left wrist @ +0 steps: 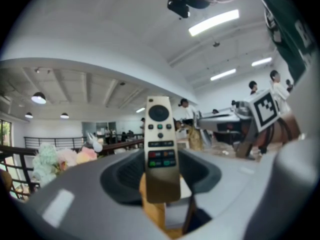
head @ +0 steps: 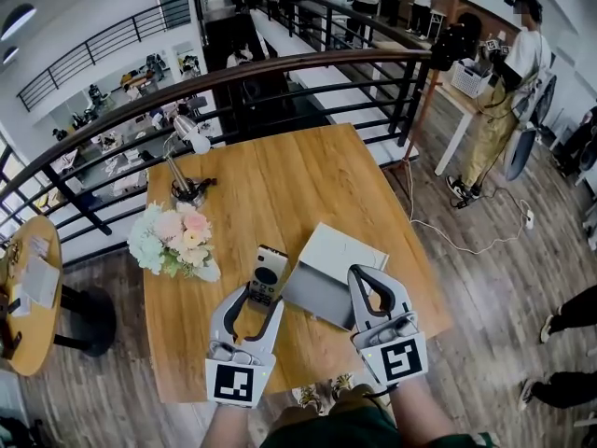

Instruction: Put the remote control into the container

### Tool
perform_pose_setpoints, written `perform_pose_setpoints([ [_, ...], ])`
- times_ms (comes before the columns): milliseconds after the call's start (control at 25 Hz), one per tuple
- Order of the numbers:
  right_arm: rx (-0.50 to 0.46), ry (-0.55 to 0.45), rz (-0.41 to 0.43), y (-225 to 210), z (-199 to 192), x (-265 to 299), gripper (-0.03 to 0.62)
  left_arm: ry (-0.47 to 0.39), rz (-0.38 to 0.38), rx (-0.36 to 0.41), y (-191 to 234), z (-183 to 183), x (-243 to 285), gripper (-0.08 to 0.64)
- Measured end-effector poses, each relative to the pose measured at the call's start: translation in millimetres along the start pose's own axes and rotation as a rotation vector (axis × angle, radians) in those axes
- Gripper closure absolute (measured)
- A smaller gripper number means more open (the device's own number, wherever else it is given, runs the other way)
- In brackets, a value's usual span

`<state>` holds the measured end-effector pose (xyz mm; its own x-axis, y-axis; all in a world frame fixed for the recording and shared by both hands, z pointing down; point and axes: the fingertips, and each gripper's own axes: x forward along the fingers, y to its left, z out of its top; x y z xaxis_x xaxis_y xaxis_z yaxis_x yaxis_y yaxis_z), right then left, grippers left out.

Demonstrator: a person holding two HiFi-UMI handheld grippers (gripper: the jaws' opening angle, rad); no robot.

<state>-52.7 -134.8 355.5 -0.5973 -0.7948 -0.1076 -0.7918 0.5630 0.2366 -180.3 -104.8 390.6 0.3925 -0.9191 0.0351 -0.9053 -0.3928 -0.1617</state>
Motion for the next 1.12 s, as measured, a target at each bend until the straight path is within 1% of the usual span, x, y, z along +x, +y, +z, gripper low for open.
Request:
perform_pose_setpoints([
  [360,0.021,-0.024,0.052,-18.6,-6.1,21.9,0.575,0.032,0.057,0.008,2.2,2.1,20.4,0.356],
  [600,0.023,-0.032,0.081,-29.0,-9.1,27.9,0.576,0.044,0.073,0.018,-3.8,3.9,33.6,0.357],
  [720,0.033,-0.038,0.089,-35.1,-8.1,30.6,0.576,0.059,0.062,0.037,-8.8,2.0,40.3,0.357],
  [840,0.037,-0.042,0.094,-42.1,-7.9,28.7,0.576,0.079,0.039,0.073,-17.5,-0.2,44.0,0.357],
  [960,0.039,-0.044,0.096,-47.7,-8.9,26.9,0.576,0.108,0.002,0.119,-25.2,-3.6,48.5,0.357],
  [1120,0.046,-0.052,0.1,-49.6,-10.4,26.3,0.577,0.171,-0.051,0.179,-32.1,-14.3,56.5,0.357],
])
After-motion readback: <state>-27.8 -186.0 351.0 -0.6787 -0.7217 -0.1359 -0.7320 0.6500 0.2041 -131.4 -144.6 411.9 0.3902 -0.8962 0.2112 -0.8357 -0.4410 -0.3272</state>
